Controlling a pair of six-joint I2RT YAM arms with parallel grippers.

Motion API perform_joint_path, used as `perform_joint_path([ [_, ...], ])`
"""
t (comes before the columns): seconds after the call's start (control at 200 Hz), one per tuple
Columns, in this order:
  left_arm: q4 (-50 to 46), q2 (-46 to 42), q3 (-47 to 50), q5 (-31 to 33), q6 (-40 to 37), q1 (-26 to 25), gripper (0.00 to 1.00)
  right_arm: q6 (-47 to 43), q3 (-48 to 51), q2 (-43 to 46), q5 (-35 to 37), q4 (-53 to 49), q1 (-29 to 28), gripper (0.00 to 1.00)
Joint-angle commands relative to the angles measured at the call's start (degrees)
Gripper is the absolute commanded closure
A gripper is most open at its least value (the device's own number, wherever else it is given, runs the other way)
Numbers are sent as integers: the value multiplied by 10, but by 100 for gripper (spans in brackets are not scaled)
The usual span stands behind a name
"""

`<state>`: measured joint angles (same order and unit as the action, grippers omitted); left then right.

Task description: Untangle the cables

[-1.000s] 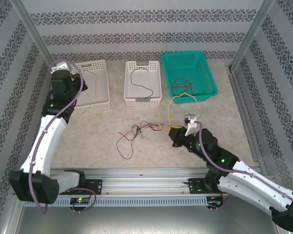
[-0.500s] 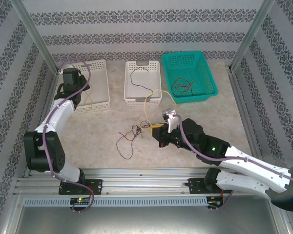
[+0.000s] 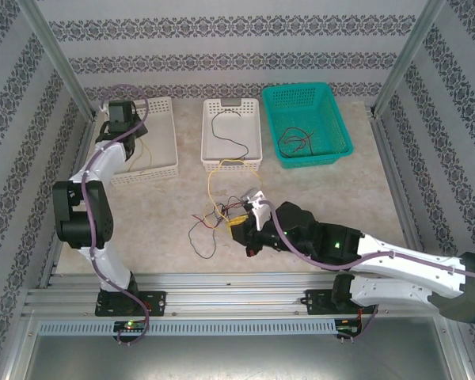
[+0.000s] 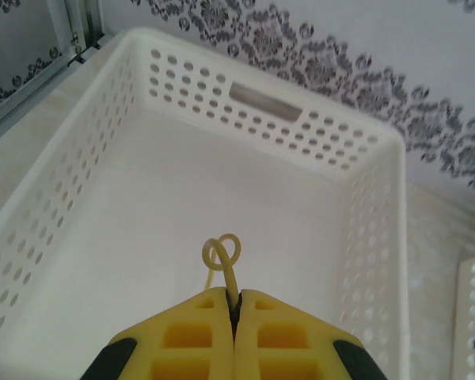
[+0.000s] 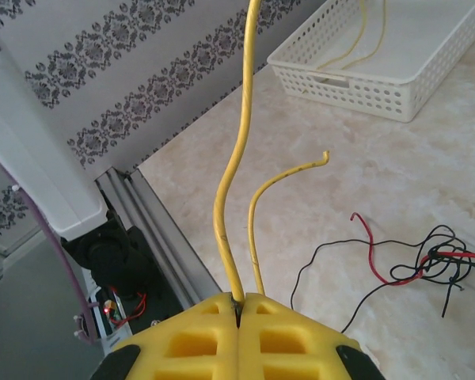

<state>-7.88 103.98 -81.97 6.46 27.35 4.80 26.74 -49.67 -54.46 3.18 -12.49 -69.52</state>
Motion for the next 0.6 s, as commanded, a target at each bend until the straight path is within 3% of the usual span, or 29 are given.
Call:
perform_joint_path([
  [0.0,-26,24,-39,-22,46,21,100,-8,-10,-7,20,-2,-9,100],
  [0.24,-76,112,-116,-25,47,21,100,-13,-16,-33,21,-3,-11,100],
  [0.365,-83,139,-132,-28,47,20,88,-18,-21,-45,23,-1,-11,100],
  [0.48,-81,147,-133,-22,38,20,68,-25,-32,-58,22,-2,-11,100],
  [0.595,-83,147,-137,-20,28,20,60,-30,-39,-68,19,-2,-10,100],
])
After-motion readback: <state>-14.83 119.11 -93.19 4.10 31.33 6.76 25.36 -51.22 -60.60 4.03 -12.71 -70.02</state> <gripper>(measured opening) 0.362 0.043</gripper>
